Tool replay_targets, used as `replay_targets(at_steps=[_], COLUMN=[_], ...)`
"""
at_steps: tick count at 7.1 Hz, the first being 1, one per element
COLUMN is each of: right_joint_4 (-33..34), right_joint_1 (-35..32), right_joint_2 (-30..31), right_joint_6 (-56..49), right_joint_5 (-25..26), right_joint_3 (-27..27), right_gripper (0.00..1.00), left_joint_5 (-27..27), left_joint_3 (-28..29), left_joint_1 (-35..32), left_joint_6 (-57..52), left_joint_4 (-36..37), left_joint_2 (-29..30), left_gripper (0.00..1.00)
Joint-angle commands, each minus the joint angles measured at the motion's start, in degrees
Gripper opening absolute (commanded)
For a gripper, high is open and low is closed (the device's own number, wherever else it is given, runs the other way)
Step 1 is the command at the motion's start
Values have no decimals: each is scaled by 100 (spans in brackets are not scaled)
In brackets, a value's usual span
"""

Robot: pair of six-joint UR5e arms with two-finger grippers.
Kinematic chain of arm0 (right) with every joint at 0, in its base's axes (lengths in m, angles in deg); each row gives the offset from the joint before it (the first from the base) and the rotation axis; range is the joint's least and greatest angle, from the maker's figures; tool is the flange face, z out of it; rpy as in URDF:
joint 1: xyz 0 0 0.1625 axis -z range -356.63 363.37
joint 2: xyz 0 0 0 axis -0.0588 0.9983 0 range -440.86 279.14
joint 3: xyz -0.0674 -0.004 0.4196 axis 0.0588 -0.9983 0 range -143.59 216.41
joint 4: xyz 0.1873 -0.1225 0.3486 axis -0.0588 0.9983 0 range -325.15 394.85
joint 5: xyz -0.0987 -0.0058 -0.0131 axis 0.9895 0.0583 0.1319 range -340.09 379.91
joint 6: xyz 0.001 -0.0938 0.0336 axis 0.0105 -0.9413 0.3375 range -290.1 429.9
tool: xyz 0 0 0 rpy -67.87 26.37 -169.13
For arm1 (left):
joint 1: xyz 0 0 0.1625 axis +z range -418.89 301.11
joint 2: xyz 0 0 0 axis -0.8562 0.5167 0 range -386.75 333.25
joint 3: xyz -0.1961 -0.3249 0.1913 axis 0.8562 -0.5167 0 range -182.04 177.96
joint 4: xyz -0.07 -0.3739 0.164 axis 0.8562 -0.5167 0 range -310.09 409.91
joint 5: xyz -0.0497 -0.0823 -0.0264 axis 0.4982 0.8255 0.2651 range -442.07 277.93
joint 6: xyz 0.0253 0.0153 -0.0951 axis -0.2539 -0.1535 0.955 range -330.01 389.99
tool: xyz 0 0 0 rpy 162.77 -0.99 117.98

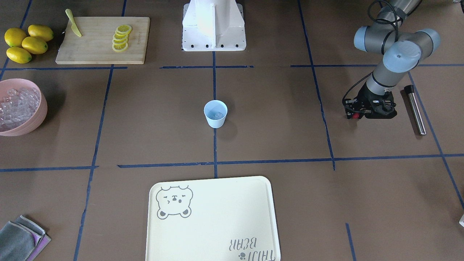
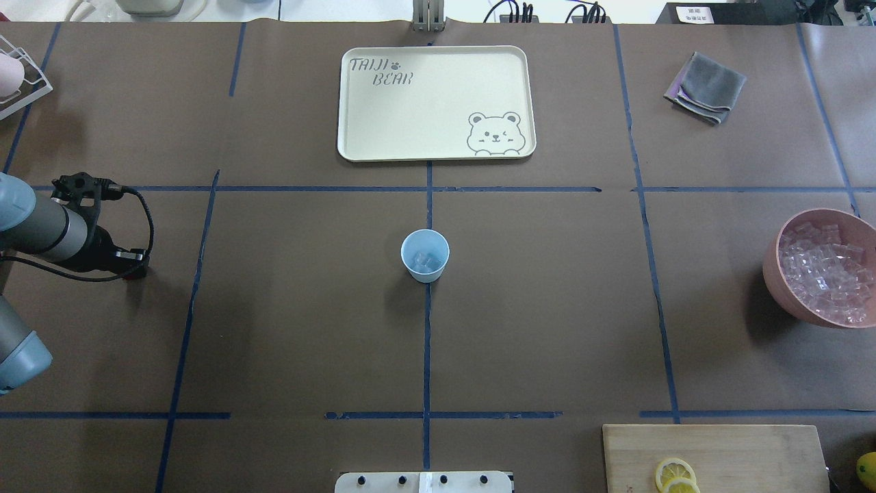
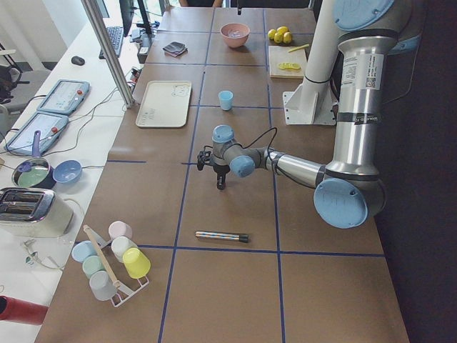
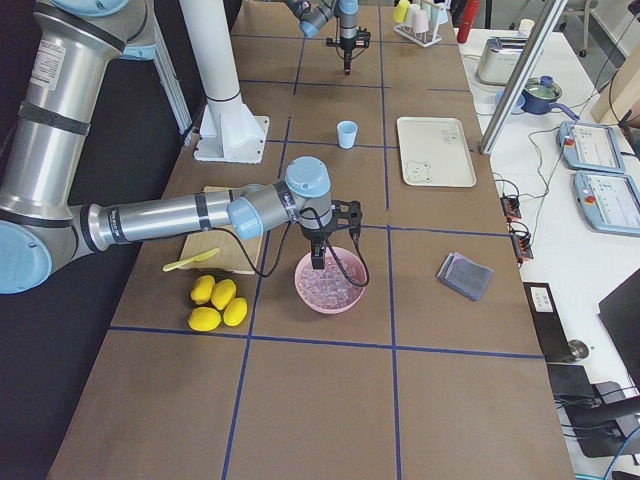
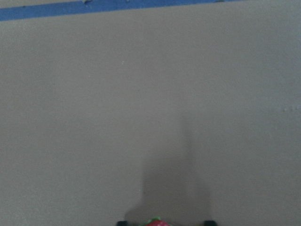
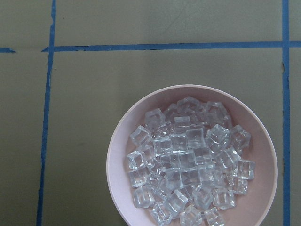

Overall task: Mash ice and strawberries in cup
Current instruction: 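Lower the left gripper onto the red strawberry and grasp it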

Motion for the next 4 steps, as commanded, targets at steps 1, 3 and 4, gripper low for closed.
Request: replay_targets(at_steps=[1, 3, 4], right_joint_4=[-1, -10, -10], right_joint_1=[-4, -4, -4], right_joint_2=[-2, -2, -10], right_joint_6=[0, 0, 0], right_joint_5=[0, 9, 53], right_joint_3=[1, 1, -7], right_gripper=[99, 99, 99], left_joint_5=[0, 70, 123], left_joint_3=[-135, -687, -654], left_joint_1=[-4, -4, 5], left_joint_6=[5, 493, 958], left_joint_4=[0, 61, 70], left_joint_2=[23, 433, 959], left_gripper=[0, 0, 0])
